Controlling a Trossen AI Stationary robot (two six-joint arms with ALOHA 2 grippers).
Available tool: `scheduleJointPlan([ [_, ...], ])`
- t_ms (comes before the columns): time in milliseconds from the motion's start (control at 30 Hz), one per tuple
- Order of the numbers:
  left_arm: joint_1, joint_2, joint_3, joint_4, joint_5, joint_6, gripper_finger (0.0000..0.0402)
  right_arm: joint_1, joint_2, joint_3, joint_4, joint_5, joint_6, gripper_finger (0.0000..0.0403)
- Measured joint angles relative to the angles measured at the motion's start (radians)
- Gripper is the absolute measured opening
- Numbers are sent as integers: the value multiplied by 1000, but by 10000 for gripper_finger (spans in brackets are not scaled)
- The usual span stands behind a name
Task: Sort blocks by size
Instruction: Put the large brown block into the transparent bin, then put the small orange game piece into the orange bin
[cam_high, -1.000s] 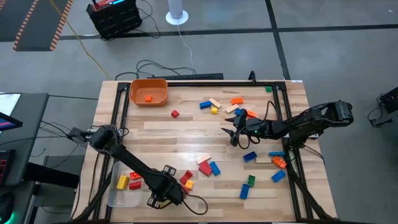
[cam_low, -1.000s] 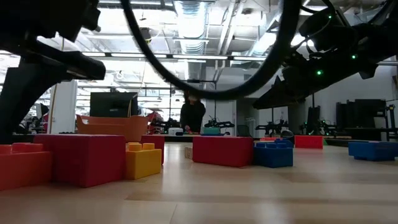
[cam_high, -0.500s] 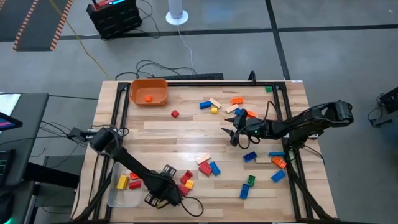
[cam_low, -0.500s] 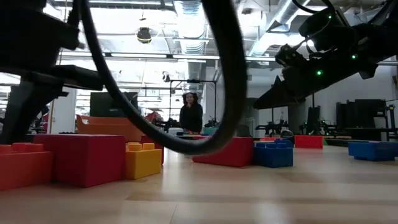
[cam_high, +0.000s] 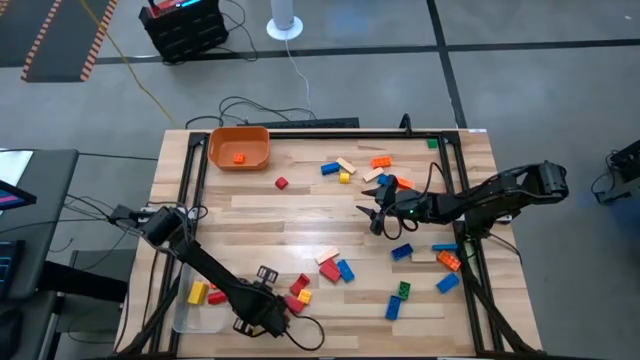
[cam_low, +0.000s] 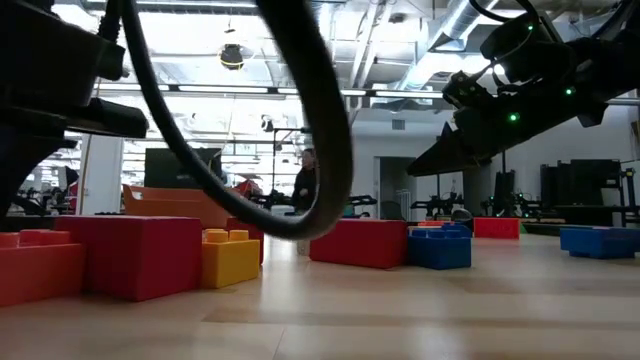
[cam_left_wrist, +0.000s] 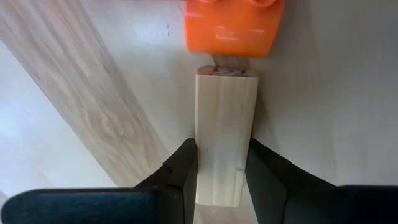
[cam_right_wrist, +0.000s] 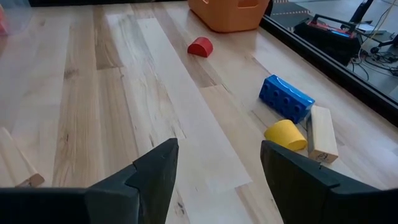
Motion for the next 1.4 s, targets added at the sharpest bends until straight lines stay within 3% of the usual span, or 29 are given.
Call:
scheduleJointPlan([
  [200, 11, 0, 40, -53, 7, -29, 99, 0, 0, 0, -2, 0, 0, 260],
  [367, 35, 0, 161, -219, 14, -51, 99, 0, 0, 0, -4, 0, 3, 260],
  [500, 51, -18, 275, -433, 133, -122, 99, 0, 0, 0, -4, 0, 3, 260],
  [633, 27, -90, 262, -556, 216, -253, 99, 0, 0, 0, -2, 0, 3, 260],
  [767, -38, -163, 164, -552, 152, -414, 106, 0, 0, 0, 11, 0, -2, 260],
  [867, -79, -208, 89, -561, 122, -549, 145, 0, 0, 0, 31, 0, -5, 260],
  [1033, -103, -270, 13, -573, 204, -696, 211, 0, 0, 0, 33, 0, -6, 260],
  [1167, -86, -311, 20, -564, 235, -753, 233, 0, 0, 0, 32, 0, -3, 260],
  [1267, -56, -330, 55, -454, 123, -768, 233, 0, 0, 0, 31, 0, -1, 260],
  [1400, -8, -320, 71, -218, -29, -636, 226, 0, 0, 0, 30, 0, -1, 260],
])
